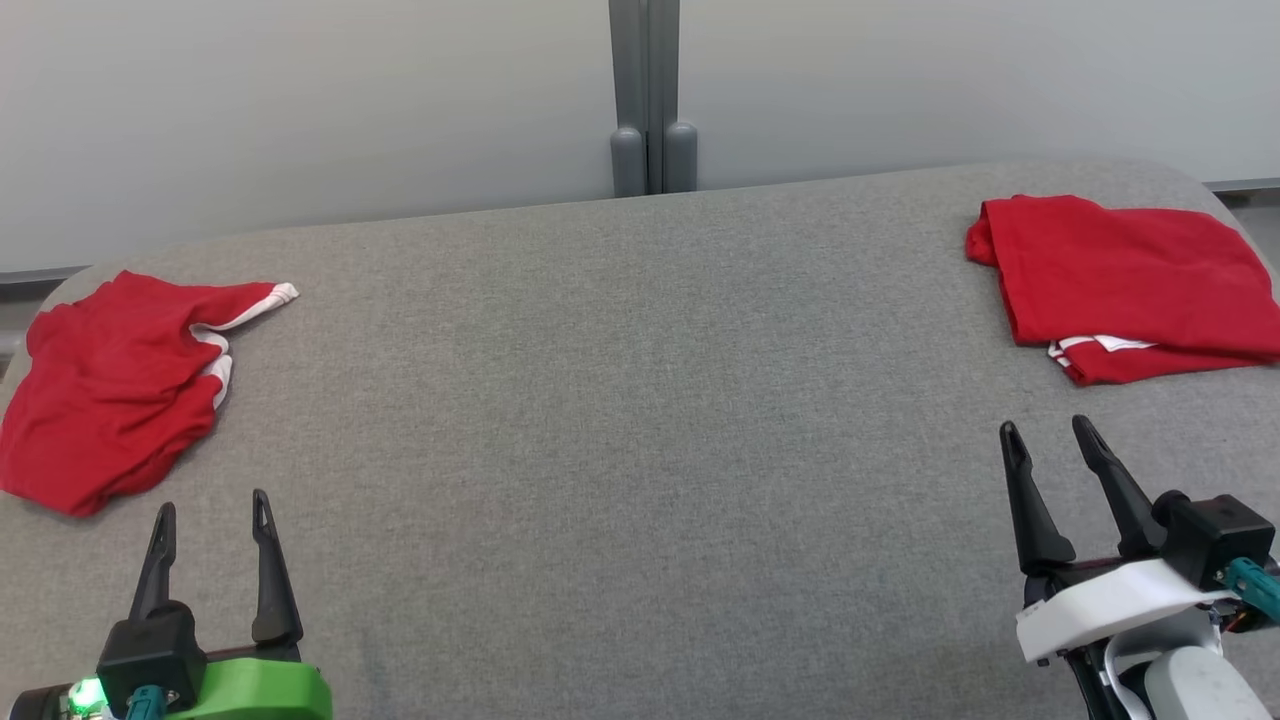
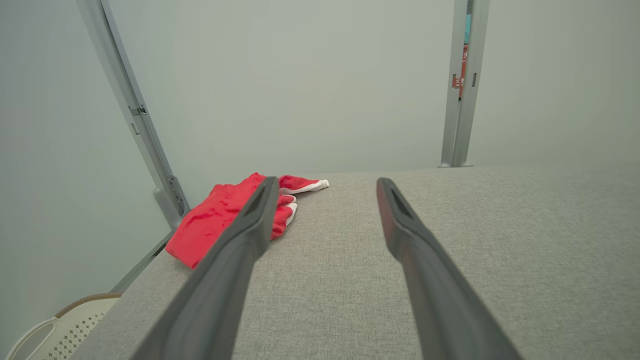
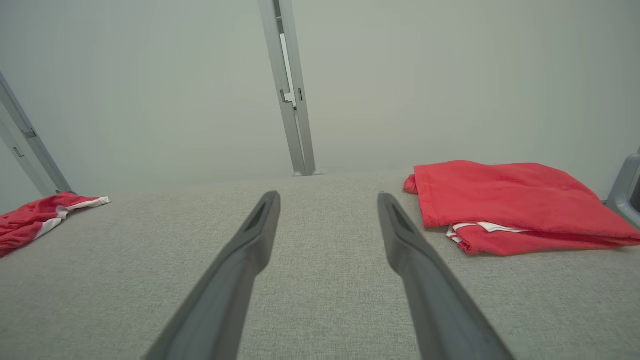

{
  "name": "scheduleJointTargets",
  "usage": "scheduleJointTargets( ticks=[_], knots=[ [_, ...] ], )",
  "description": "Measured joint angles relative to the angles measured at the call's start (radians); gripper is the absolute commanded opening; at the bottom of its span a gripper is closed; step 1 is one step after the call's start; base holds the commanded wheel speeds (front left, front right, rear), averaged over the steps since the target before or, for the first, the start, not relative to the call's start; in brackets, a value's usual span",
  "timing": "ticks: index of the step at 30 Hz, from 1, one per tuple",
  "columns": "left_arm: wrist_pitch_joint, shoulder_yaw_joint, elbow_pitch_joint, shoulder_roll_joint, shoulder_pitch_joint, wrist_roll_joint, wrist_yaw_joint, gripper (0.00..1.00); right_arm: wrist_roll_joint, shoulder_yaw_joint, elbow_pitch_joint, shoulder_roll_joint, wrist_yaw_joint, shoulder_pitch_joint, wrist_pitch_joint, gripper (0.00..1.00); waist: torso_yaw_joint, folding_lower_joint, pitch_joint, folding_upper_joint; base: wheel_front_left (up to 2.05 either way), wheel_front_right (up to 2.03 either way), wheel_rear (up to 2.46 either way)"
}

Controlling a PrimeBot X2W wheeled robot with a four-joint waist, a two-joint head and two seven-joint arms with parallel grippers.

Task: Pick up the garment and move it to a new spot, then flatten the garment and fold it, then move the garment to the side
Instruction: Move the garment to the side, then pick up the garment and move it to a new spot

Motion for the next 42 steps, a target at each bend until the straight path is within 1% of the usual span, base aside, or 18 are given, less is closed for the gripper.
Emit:
scheduleJointTargets(
  ticks=[7,20,24,42],
  knots=[
    [0.000,-0.006,0.047,0.001,-0.005,0.005,-0.026,1.00,-0.023,-0.052,-0.007,0.040,0.000,0.045,0.003,1.00,0.015,0.0000,-0.006,0.0000,0.00,0.00,0.00],
    [0.000,-0.012,0.072,-0.001,-0.022,0.008,-0.030,1.00,-0.068,-0.066,0.007,0.086,0.000,0.070,0.037,1.00,0.029,0.0000,-0.012,0.0000,0.00,0.00,0.00],
    [0.000,-0.012,0.079,-0.002,-0.023,0.008,-0.030,1.00,-0.085,-0.058,0.004,0.088,0.000,0.072,0.046,1.00,0.028,0.0000,-0.014,0.0000,0.00,0.00,0.00],
    [0.000,-0.002,0.102,0.003,-0.039,0.008,-0.040,1.00,-0.092,-0.056,-0.013,0.090,0.000,0.072,0.057,1.00,0.032,0.0000,-0.017,0.0000,0.00,0.00,0.00]
  ],
)
